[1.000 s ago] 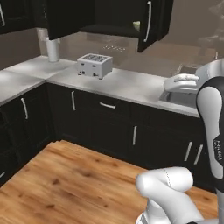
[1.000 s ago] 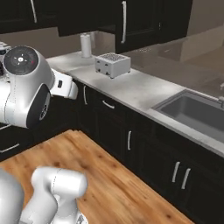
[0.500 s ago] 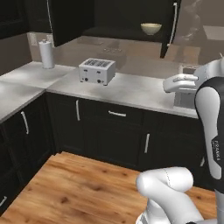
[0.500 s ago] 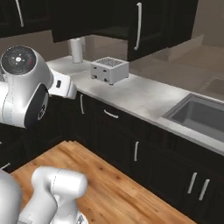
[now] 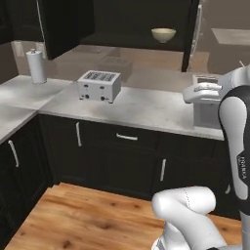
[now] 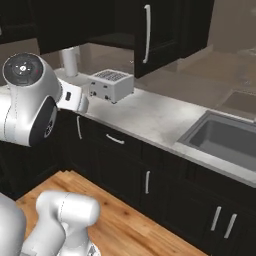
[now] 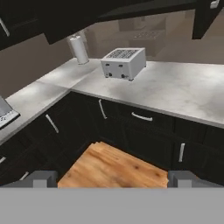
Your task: Take the smaller bowl and place it next to the appetizer plate on the dining counter , and place the larger bowl next to the plate with cooked food.
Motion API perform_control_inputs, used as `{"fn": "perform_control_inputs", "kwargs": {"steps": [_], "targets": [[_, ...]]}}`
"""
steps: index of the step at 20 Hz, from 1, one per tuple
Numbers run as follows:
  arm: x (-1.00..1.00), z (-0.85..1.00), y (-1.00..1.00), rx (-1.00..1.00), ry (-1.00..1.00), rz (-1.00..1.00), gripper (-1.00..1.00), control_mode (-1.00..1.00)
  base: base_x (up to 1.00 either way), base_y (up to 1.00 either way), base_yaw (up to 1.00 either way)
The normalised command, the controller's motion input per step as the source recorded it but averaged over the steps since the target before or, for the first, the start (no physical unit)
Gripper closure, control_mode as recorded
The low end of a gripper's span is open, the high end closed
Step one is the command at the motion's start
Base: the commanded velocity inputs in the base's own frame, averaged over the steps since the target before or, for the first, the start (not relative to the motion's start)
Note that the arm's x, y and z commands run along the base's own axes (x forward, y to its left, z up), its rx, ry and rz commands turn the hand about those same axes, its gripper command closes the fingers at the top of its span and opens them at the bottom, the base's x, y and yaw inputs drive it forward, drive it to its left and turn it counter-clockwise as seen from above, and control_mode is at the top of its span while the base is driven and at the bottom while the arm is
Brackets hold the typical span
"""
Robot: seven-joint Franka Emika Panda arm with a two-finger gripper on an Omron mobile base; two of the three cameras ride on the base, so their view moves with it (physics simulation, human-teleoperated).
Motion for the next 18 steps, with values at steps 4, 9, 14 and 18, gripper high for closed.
{"fn": "perform_control_inputs", "kwargs": {"steps": [4, 9, 14, 18], "targets": [[0.00, 0.00, 0.00, 0.00, 0.00, 0.00, -1.00, 1.00, 0.60, 0.28, -0.24], [0.00, 0.00, 0.00, 0.00, 0.00, 0.00, -1.00, 1.00, 0.46, 0.47, -0.25], [0.00, 0.00, 0.00, 0.00, 0.00, 0.00, -1.00, 1.00, 0.42, 0.59, -0.27], [0.00, 0.00, 0.00, 0.00, 0.00, 0.00, -1.00, 1.00, 0.41, 0.37, -0.28]]}}
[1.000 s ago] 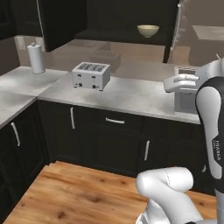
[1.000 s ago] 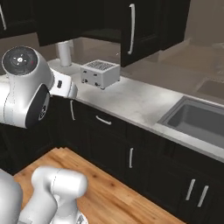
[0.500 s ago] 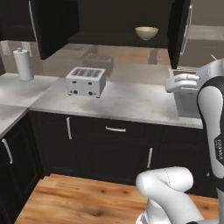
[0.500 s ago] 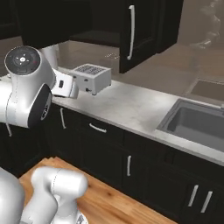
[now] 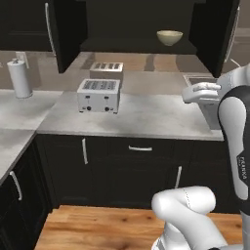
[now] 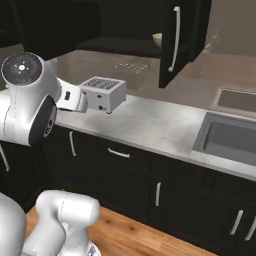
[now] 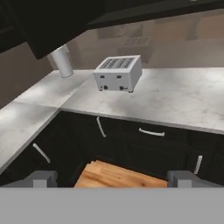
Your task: Take the smaller bowl and place it next to the appetizer plate on the dining counter , and place the larger bowl next to the plate with cooked food.
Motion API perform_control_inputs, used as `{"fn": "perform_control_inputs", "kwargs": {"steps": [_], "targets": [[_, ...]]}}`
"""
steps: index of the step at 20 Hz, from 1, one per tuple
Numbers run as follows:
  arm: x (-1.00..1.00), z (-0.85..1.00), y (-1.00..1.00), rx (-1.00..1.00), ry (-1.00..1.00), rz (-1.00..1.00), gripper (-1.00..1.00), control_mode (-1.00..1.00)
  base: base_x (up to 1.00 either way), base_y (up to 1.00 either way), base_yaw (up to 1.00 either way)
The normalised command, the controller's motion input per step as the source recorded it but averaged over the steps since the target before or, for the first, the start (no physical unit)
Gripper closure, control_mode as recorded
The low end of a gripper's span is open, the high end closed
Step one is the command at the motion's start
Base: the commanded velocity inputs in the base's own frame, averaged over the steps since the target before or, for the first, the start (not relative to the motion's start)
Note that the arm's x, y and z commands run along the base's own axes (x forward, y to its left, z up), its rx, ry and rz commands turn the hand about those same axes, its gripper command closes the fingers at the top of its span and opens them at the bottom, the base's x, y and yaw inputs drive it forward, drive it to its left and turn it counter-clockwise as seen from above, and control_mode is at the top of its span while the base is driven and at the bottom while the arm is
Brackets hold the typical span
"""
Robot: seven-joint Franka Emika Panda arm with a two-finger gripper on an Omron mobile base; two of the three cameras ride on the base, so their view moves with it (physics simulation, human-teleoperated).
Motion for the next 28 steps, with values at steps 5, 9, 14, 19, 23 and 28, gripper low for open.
{"fn": "perform_control_inputs", "kwargs": {"steps": [5, 9, 14, 19, 23, 28], "targets": [[0.00, 0.00, 0.00, 0.00, 0.00, 0.00, -1.00, 1.00, 0.41, 0.18, -0.27], [0.00, 0.00, 0.00, 0.00, 0.00, 0.00, -1.00, 1.00, 0.43, 0.26, -0.28], [0.00, 0.00, 0.00, 0.00, 0.00, 0.00, -1.00, 1.00, 0.53, 0.48, -0.30], [0.00, 0.00, 0.00, 0.00, 0.00, 0.00, -1.00, 1.00, 0.56, 0.54, -0.30], [0.00, 0.00, 0.00, 0.00, 0.00, 0.00, -1.00, 1.00, 0.48, 0.47, -0.28], [0.00, 0.00, 0.00, 0.00, 0.00, 0.00, -1.00, 1.00, 0.34, 0.26, -0.23]]}}
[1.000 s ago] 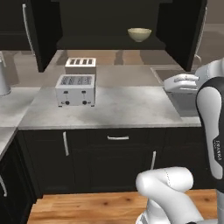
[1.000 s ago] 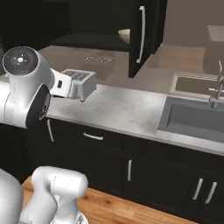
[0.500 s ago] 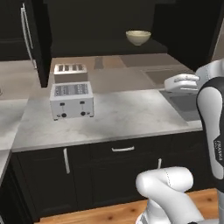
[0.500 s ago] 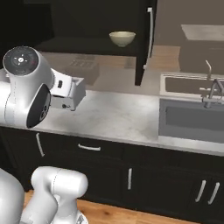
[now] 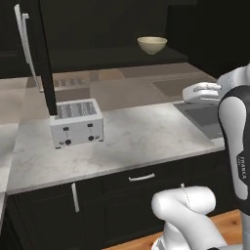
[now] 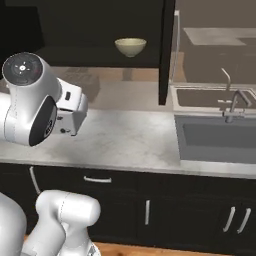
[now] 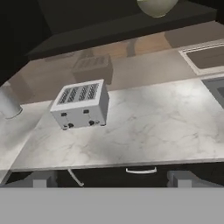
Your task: Take the smaller bowl and place it next to the appetizer plate on the dining counter , and place the larger bowl next to the plate with cooked food.
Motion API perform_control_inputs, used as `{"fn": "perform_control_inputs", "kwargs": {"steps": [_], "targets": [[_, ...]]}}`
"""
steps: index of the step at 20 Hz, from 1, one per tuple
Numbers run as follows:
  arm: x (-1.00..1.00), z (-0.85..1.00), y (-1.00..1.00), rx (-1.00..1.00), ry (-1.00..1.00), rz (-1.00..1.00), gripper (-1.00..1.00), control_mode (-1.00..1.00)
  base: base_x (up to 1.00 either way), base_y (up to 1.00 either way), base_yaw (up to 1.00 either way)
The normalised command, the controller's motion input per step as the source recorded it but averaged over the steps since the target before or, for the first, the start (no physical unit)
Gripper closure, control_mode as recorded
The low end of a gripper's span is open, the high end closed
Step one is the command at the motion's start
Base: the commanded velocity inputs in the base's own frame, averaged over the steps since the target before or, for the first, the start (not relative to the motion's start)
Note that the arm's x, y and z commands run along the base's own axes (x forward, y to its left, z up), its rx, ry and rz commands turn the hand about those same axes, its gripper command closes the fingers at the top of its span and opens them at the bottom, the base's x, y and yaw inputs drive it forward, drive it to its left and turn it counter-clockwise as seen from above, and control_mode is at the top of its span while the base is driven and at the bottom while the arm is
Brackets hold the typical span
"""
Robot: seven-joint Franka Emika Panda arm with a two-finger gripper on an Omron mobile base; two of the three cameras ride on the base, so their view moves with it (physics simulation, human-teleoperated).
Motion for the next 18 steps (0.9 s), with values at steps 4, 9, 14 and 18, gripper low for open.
{"fn": "perform_control_inputs", "kwargs": {"steps": [4, 9, 14, 18], "targets": [[0.00, 0.00, 0.00, 0.00, 0.00, 0.00, -1.00, 1.00, 0.43, 0.25, -0.22], [0.00, 0.00, 0.00, 0.00, 0.00, 0.00, -1.00, 1.00, 0.56, 0.32, -0.19], [0.00, 0.00, 0.00, 0.00, 0.00, 0.00, -1.00, 1.00, 0.62, 0.31, -0.14], [0.00, 0.00, 0.00, 0.00, 0.00, 0.00, -1.00, 1.00, 0.65, 0.19, -0.08]]}}
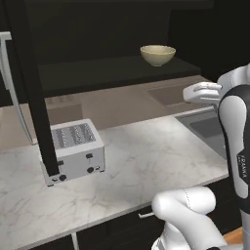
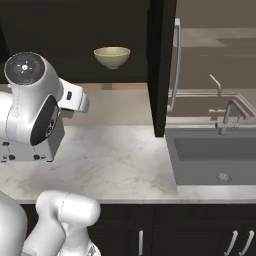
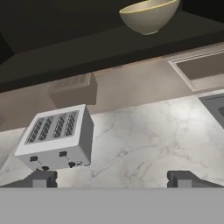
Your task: Take the smaller bowl and place it next to the appetizer plate on the dining counter , and place the larger bowl next to the plate with cooked food.
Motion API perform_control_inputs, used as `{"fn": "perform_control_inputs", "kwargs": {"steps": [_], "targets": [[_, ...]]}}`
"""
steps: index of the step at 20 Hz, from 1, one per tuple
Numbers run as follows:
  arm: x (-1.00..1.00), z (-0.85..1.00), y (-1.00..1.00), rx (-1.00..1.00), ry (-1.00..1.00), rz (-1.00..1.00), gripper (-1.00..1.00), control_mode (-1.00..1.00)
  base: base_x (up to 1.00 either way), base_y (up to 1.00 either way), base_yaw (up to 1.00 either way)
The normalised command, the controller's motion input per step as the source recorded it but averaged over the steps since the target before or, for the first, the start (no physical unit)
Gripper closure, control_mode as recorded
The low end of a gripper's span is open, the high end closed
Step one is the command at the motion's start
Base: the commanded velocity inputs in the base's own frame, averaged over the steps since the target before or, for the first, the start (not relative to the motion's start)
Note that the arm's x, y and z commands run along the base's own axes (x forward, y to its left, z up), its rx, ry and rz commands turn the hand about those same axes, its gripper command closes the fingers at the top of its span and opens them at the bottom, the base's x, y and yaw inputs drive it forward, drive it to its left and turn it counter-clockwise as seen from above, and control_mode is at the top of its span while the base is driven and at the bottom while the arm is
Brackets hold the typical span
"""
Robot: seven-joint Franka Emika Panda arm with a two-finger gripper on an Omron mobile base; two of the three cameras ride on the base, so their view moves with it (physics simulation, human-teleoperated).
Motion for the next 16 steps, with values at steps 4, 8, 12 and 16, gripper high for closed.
{"fn": "perform_control_inputs", "kwargs": {"steps": [4, 8, 12, 16], "targets": [[0.00, 0.00, 0.00, 0.00, 0.00, 0.00, -1.00, 1.00, 0.61, 0.18, -0.04], [0.00, 0.00, 0.00, 0.00, 0.00, 0.00, -1.00, 1.00, 0.25, 0.03, -0.02], [0.01, 0.13, 0.00, 0.00, -0.02, -0.04, -1.00, -1.00, 0.00, 0.00, -0.01], [0.01, 0.40, 0.04, 0.00, -0.17, -0.05, -1.00, -1.00, 0.00, 0.00, 0.00]]}}
